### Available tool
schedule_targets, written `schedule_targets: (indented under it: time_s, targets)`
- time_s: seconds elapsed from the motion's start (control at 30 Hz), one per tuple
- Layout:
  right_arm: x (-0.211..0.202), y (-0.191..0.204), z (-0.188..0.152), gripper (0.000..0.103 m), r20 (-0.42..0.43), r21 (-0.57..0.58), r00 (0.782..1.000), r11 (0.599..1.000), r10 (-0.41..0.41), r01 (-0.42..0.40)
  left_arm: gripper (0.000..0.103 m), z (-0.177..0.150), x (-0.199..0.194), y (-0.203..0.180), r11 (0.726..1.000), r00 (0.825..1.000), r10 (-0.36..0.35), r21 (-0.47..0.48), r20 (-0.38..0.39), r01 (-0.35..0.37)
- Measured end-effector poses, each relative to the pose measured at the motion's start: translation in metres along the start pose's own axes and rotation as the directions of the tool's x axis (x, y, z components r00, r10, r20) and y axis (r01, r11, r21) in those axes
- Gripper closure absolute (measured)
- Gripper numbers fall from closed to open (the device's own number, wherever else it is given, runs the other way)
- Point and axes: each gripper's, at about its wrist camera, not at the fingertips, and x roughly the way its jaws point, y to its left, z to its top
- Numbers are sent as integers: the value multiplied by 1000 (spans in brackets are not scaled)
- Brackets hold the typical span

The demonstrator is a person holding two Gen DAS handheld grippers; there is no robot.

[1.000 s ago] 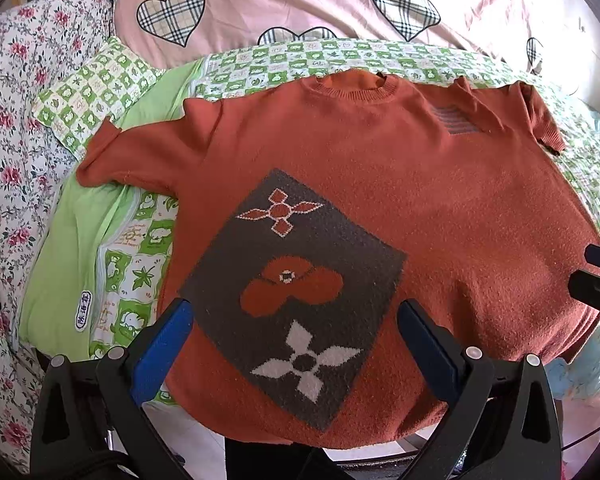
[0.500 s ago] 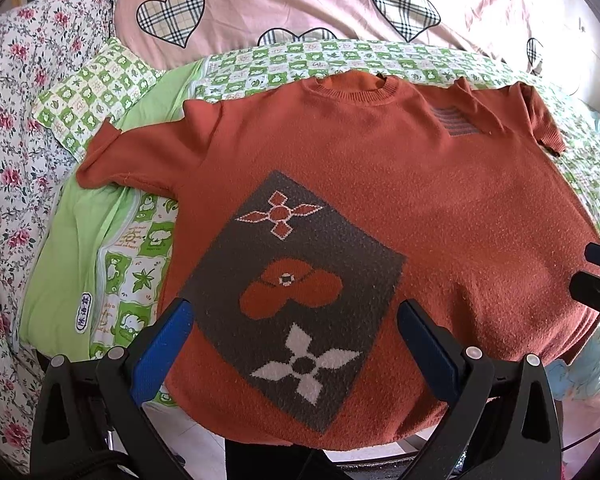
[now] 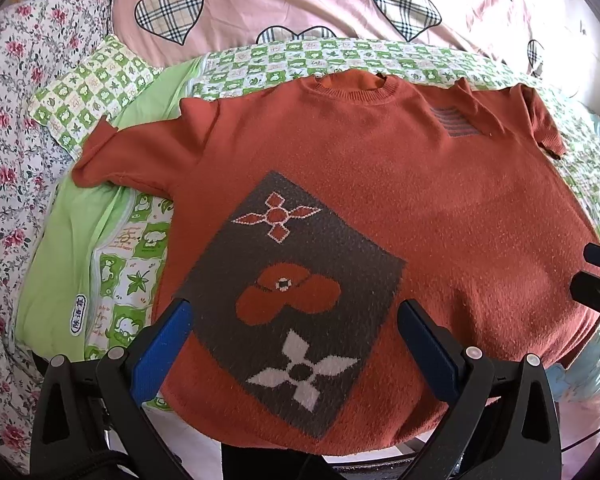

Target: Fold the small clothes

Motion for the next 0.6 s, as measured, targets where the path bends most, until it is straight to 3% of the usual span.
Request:
schedule_targets:
  time_s: [0.2, 0.5, 0.6]
  targets:
    - [0, 0, 2, 0, 24, 0, 1000, 1000, 11, -11, 1, 2, 3, -1, 1000, 999, -12, -1, -39, 12]
    - [3, 0, 3, 1, -6, -20, 1000, 1000, -18, 17, 1, 6, 7, -1, 999, 999, -36, -7, -23, 35]
    - [2, -2, 5, 1, 13, -3, 1000, 1000, 6, -6, 1, 7, 9, 0, 999, 999, -41, -13, -21, 40]
